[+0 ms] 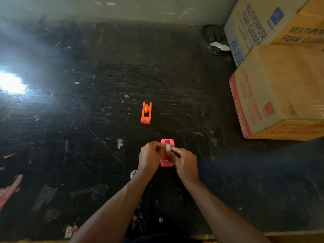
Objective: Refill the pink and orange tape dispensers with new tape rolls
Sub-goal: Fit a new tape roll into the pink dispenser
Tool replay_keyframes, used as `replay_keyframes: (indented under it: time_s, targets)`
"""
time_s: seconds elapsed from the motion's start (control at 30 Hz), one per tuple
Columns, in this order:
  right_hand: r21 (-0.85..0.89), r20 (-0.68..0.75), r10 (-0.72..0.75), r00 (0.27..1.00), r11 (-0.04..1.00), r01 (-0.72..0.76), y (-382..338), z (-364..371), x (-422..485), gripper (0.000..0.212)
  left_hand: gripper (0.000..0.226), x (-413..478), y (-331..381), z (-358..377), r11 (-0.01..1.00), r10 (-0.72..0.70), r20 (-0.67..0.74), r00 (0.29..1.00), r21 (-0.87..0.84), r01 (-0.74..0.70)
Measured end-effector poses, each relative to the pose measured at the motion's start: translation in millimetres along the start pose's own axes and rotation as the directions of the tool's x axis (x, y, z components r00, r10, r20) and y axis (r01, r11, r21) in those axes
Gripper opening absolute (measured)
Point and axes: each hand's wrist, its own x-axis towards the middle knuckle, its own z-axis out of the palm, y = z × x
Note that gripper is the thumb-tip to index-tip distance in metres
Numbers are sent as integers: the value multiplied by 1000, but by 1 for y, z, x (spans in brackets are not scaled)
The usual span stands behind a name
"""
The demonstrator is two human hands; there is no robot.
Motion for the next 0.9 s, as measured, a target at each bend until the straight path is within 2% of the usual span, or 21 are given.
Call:
replay_keyframes:
  time_s: [0.33,0.47,0.6,0.73,0.9]
  targets:
    - [8,-42,54,998,999,-53,0,2,2,9,8,-2,-2,4,999,-19,-50,999,-47,16]
    - [2,-47,76,996,997,-76,4,6,7,16,9,1,-1,3,991,-80,-53,995,-114,74]
    - [85,-56,93,994,992,-88,1,3,14,21,9,3,-2,2,982,-115,-43,992,-156,107]
    - [101,-76,104,992,990,-97,-5,0,19,12,11,3,-3,3,981,-77,-41,996,-180,68]
    - [132,-69,115,991,986,-106,-9,-1,21,6,25,2,-11,2,986,71,-17,997,-147,-73]
